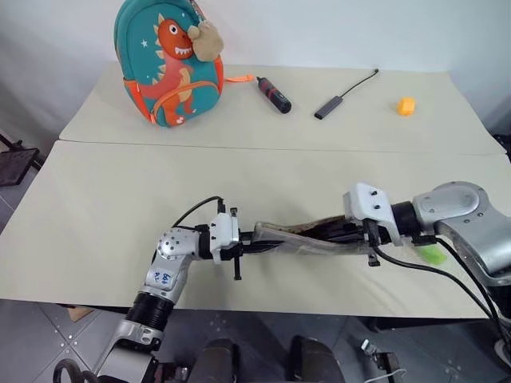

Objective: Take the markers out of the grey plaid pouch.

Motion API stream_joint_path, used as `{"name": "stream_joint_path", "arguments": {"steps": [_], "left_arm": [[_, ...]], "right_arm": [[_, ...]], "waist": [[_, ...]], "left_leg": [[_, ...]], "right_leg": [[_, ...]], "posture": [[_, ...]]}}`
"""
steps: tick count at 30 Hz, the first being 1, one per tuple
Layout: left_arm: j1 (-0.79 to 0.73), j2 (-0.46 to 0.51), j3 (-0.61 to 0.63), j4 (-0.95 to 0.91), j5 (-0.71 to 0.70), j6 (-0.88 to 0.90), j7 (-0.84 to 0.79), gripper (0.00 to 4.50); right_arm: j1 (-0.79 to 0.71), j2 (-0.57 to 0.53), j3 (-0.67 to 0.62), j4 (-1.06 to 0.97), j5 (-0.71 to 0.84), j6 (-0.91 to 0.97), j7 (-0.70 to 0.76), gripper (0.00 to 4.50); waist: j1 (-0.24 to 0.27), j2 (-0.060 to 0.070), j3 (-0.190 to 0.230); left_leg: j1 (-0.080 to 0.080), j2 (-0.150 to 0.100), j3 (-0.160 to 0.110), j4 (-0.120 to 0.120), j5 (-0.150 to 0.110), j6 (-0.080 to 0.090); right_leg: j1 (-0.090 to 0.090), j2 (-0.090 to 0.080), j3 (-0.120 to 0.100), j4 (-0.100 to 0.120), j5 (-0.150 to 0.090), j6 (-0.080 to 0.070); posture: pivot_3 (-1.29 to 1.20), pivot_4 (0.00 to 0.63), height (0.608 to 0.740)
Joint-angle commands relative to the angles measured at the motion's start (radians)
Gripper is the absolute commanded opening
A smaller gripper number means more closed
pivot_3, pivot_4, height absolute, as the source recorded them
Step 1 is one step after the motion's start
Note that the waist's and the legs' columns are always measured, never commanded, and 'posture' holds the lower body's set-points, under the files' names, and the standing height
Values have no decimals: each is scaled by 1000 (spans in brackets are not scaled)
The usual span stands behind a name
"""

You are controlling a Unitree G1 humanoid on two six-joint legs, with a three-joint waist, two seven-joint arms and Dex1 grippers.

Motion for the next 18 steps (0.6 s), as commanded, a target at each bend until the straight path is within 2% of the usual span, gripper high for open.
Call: {"name": "stream_joint_path", "arguments": {"steps": [1,8,14,18], "left_arm": [[22,-1,-16,-14,15,-3,5,0],[20,2,-14,-9,16,-3,10,0],[19,1,-16,-11,15,0,11,0],[18,0,-18,-13,16,3,12,0]], "right_arm": [[-55,3,38,5,-79,-12,10,54],[-82,54,141,-30,-184,-33,29,54],[-126,104,215,53,-328,-90,15,54],[-144,122,226,71,-359,-77,36,54]], "waist": [[-1,0,0],[-2,0,0],[-4,0,0],[-4,0,0]], "left_leg": [[0,0,0,0,0,0],[0,0,0,0,0,0],[0,0,0,0,0,0],[1,0,1,0,0,0]], "right_leg": [[0,0,0,0,0,0],[0,0,0,0,0,0],[0,0,0,0,0,0],[0,0,0,0,0,0]], "posture": [[0,150,740],[0,150,740],[0,150,740],[0,150,740]]}}
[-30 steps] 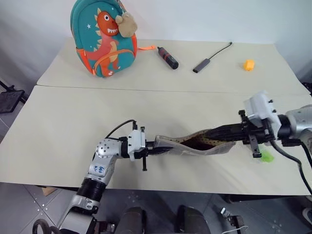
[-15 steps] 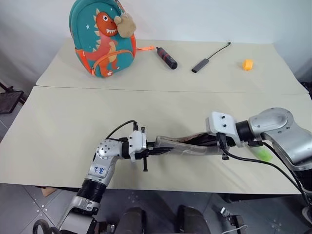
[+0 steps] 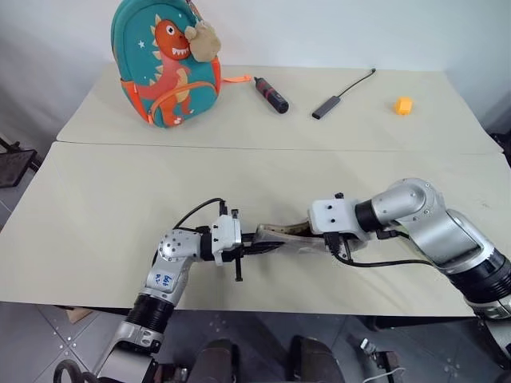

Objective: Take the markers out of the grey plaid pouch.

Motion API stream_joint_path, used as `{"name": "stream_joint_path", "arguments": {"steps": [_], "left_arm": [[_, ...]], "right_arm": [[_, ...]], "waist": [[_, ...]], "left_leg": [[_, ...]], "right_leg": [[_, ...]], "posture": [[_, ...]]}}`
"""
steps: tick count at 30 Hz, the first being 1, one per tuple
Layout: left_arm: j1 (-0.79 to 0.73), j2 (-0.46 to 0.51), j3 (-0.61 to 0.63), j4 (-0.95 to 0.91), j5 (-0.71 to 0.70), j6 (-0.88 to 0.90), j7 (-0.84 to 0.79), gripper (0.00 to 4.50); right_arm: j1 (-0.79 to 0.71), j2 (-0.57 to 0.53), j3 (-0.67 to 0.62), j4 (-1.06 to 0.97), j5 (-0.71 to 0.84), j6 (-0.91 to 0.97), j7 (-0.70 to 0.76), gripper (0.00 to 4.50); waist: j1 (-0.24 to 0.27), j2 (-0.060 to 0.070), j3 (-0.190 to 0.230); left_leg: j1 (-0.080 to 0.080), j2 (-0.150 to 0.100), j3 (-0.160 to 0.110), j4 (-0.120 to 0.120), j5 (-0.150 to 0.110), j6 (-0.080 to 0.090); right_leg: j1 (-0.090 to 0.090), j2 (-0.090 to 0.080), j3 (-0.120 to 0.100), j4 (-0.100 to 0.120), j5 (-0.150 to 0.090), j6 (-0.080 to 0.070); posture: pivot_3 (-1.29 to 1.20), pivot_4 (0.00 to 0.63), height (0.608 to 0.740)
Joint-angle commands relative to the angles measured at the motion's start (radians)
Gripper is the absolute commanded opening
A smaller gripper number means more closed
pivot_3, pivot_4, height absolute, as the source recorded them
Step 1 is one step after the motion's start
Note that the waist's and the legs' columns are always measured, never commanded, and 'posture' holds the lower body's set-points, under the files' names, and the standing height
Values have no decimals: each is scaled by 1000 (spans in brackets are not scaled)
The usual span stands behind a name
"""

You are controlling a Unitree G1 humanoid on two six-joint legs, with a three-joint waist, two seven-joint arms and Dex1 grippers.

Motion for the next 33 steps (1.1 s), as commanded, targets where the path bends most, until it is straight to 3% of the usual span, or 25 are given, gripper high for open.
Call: {"name": "stream_joint_path", "arguments": {"steps": [1,6,11,22,27,33], "left_arm": [[9,0,-8,-4,5,2,-1,0],[8,6,-4,-5,3,8,0,0],[11,7,-2,-11,2,14,1,0],[3,-1,-4,-11,0,23,3,0],[4,0,-1,-14,0,25,6,0],[11,5,3,-18,0,29,9,0]], "right_arm": [[-15,8,11,-1,-17,27,34,218],[-20,34,-1,7,-28,-7,41,1598],[-26,41,20,13,-55,-30,77,1598],[-60,90,159,119,-305,-89,72,1598],[-49,98,121,95,-279,-82,93,538],[-32,101,-9,69,-156,-183,86,537]], "waist": [[0,0,0],[0,0,0],[0,0,0],[-9,0,0],[-13,-1,-1],[-15,-1,0]], "left_leg": [[0,0,0,0,0,0],[0,0,0,0,0,0],[0,0,0,0,0,0],[1,0,1,0,0,0],[1,0,1,0,0,0],[1,0,0,0,0,0]], "right_leg": [[0,0,0,0,0,0],[0,0,0,0,0,0],[0,0,0,0,0,0],[0,0,0,1,0,0],[1,0,1,1,0,0],[0,0,1,1,0,0]], "posture": [[0,150,740],[0,150,740],[0,150,740],[0,150,740],[0,150,740],[0,150,740]]}}
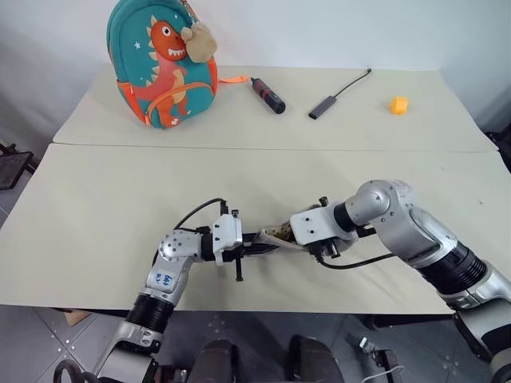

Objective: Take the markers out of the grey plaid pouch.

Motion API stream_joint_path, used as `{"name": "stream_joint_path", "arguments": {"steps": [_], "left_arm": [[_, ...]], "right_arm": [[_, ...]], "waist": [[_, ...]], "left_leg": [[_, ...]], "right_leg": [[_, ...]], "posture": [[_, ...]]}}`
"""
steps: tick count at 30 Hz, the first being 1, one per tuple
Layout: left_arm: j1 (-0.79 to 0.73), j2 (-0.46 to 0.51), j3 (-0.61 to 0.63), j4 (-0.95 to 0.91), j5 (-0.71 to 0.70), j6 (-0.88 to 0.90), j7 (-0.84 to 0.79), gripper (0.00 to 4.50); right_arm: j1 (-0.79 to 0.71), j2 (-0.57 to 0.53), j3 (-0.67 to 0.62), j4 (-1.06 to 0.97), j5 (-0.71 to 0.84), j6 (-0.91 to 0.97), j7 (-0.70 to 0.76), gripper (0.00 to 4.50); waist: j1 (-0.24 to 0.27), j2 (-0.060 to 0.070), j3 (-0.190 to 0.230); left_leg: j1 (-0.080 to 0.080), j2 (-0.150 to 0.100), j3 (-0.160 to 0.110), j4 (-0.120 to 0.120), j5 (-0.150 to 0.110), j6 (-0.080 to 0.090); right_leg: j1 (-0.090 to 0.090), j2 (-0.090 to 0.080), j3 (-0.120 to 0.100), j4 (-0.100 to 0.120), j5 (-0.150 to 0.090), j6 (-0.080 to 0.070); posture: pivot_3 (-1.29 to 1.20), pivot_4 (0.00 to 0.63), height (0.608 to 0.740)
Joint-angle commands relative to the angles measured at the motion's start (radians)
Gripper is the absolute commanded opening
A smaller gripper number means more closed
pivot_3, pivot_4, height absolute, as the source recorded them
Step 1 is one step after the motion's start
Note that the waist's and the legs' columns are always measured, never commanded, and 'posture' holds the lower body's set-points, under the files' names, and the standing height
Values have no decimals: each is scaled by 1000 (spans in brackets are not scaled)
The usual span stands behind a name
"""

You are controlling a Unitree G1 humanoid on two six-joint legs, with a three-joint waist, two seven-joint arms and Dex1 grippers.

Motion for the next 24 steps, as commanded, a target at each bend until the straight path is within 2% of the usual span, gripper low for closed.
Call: {"name": "stream_joint_path", "arguments": {"steps": [1,11,17,24], "left_arm": [[10,5,3,-18,-8,5,0,0],[18,13,11,-32,-8,16,2,0],[25,27,22,-40,-12,21,0,0],[60,55,23,-91,-36,59,-9,0]], "right_arm": [[16,-6,-102,-6,99,-88,11,537],[106,-9,-350,22,435,-228,129,537],[203,-24,-511,40,674,-137,172,537],[230,-41,-685,-117,969,204,-21,537]], "waist": [[-2,0,0],[-5,0,0],[1,-1,0],[-5,0,1]], "left_leg": [[0,0,0,0,0,0],[0,0,0,0,0,0],[0,0,-1,0,0,0],[0,2,-1,-1,0,0]], "right_leg": [[0,0,0,0,0,0],[0,0,0,-1,0,0],[1,0,-1,-1,0,0],[0,0,0,0,0,0]], "posture": [[0,150,740],[0,150,740],[0,150,740],[0,150,740]]}}
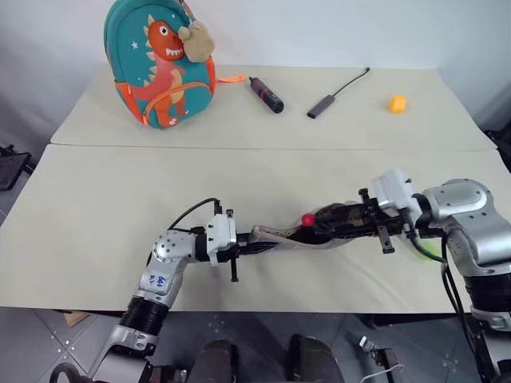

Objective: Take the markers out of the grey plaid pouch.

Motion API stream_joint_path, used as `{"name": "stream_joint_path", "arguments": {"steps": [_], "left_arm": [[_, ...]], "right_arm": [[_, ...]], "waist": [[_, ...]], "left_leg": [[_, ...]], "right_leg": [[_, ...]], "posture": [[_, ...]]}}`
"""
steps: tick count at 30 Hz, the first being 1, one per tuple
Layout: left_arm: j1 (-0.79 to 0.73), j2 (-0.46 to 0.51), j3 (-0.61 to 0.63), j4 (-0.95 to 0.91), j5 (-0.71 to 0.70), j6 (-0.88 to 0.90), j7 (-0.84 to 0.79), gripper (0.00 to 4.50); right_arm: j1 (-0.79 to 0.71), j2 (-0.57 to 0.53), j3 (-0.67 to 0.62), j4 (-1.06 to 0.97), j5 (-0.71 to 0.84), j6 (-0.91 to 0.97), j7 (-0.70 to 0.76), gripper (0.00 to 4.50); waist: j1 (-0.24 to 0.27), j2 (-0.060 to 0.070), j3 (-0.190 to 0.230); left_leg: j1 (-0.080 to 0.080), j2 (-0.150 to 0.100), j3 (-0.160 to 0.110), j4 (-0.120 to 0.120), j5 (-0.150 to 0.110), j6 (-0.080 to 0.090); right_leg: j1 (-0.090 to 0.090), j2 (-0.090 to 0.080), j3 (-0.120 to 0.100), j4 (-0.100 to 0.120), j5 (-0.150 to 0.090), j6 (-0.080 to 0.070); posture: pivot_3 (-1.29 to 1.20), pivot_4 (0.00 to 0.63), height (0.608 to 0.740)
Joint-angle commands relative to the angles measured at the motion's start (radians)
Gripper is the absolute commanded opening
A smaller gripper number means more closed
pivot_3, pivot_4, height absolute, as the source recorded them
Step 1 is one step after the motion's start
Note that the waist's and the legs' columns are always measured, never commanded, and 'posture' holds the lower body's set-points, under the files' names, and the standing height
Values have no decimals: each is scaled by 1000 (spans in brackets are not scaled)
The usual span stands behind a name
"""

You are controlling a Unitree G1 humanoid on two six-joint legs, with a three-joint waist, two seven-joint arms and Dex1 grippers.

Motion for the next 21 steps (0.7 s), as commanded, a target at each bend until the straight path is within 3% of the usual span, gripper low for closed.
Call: {"name": "stream_joint_path", "arguments": {"steps": [1,7,10,13,18,21], "left_arm": [[28,23,7,-34,-16,29,-9,0],[38,48,38,-21,-46,50,-15,0],[35,59,43,-20,-53,53,-27,0],[32,82,53,-26,-60,63,-41,0],[16,125,86,-33,-93,107,-56,0],[21,128,114,-88,-143,188,-23,0]], "right_arm": [[-44,-31,-167,-63,220,225,-165,537],[55,-212,-339,10,251,390,-214,537],[202,-265,-311,84,84,293,-222,537],[290,-256,-239,166,-72,162,-266,537],[298,-146,-171,261,-206,70,-422,537],[305,-98,-167,293,-228,20,-436,537]], "waist": [[0,0,0],[20,0,0],[22,0,0],[21,0,0],[5,2,0],[3,2,1]], "left_leg": [[0,0,0,0,0,0],[0,0,-1,-1,-1,0],[0,-1,0,-1,-1,0],[0,-2,3,-1,-1,0],[2,1,8,-2,0,0],[2,1,9,-2,0,-1]], "right_leg": [[0,0,0,0,0,0],[0,-1,0,-1,0,0],[0,-1,0,-2,0,-1],[0,-1,1,-1,0,0],[-1,0,2,0,0,0],[-1,0,3,1,0,0]], "posture": [[0,150,740],[0,150,740],[0,150,740],[0,150,740],[0,150,740],[0,150,740]]}}
